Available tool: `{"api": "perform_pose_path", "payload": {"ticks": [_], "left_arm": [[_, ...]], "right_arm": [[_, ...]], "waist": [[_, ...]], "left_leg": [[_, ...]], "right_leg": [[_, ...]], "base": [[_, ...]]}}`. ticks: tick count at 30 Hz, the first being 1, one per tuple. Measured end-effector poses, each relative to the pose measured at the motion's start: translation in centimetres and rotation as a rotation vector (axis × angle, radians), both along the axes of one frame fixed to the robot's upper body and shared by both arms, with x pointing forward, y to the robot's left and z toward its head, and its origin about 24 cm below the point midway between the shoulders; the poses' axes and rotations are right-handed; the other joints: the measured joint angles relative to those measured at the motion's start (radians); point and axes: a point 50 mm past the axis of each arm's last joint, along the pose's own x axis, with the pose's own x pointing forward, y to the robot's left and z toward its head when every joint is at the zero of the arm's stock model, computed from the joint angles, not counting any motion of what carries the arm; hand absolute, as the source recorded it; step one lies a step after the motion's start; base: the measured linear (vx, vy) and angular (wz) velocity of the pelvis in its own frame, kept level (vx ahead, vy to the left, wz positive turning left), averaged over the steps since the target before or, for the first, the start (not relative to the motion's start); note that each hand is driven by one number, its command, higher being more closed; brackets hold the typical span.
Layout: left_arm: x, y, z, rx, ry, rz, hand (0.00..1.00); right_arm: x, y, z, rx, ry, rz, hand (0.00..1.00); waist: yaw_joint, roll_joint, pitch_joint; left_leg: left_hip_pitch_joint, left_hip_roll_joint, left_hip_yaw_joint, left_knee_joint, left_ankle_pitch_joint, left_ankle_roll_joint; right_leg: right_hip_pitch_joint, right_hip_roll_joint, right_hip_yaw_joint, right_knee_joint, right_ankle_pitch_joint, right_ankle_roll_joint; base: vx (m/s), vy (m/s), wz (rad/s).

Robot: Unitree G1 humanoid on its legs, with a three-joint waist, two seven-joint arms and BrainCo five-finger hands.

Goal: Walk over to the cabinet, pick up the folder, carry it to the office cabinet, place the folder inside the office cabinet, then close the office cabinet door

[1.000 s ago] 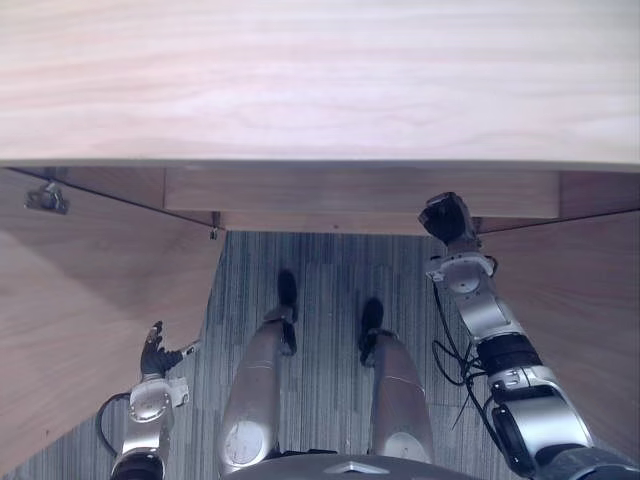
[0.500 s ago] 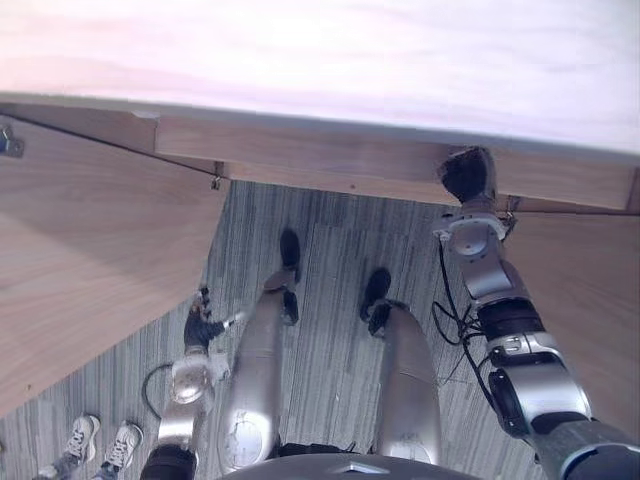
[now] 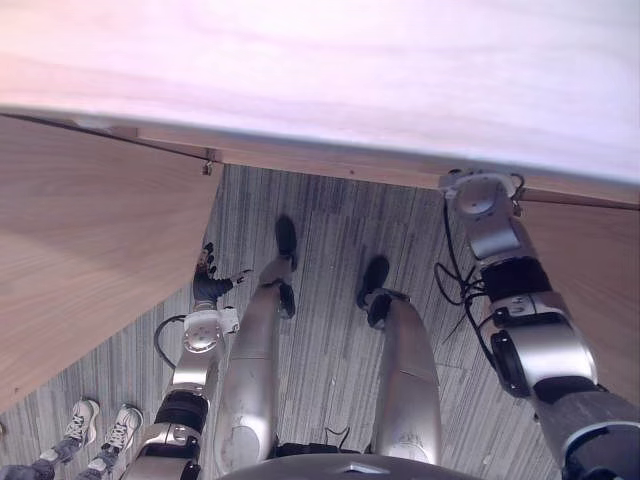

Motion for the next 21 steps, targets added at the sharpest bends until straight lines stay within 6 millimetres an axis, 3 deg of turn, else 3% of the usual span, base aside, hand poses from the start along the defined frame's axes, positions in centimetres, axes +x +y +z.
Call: {"api": "perform_pose_path", "payload": {"ticks": [4, 9, 12, 21], "left_arm": [[0.1, 0.0, 0.1, -0.011, -0.006, 0.004, 0.00], [1.0, 0.5, 1.2, -0.020, -0.044, 0.025, 0.00], [1.2, 0.6, 1.4, -0.021, -0.053, 0.029, 0.00], [1.2, 1.3, 1.7, -0.040, -0.065, 0.047, 0.00]], "right_arm": [[-0.1, -1.4, 0.1, 0.058, -0.004, -0.030, 1.00], [-0.4, -2.4, 0.6, 0.073, -0.027, -0.048, 1.00], [-0.6, -2.9, 1.1, 0.089, -0.044, -0.064, 1.00], [-0.5, -2.6, 3.6, 0.061, -0.103, -0.051, 1.00]], "waist": [[-0.003, 0.000, 0.000], [-0.004, -0.028, -0.007], [-0.004, -0.031, -0.007], [-0.022, -0.032, -0.007]], "left_leg": [[-0.004, -0.001, 0.006, -0.011, 0.006, 0.000], [-0.043, 0.014, 0.044, -0.009, 0.014, 0.007], [-0.053, 0.016, 0.049, -0.008, 0.018, 0.012], [-0.098, 0.017, 0.052, -0.013, 0.035, 0.011]], "right_leg": [[-0.004, -0.008, -0.012, 0.003, -0.001, -0.001], [-0.046, -0.014, -0.013, 0.014, -0.002, -0.002], [-0.055, -0.016, -0.014, 0.017, -0.002, -0.002], [-0.109, -0.016, -0.011, 0.026, 0.011, -0.004]], "base": [[-0.03, -0.011, 0.10], [-0.03, -0.014, 0.04], [-0.01, -0.005, 0.01], [-0.03, -0.009, -0.01]]}}
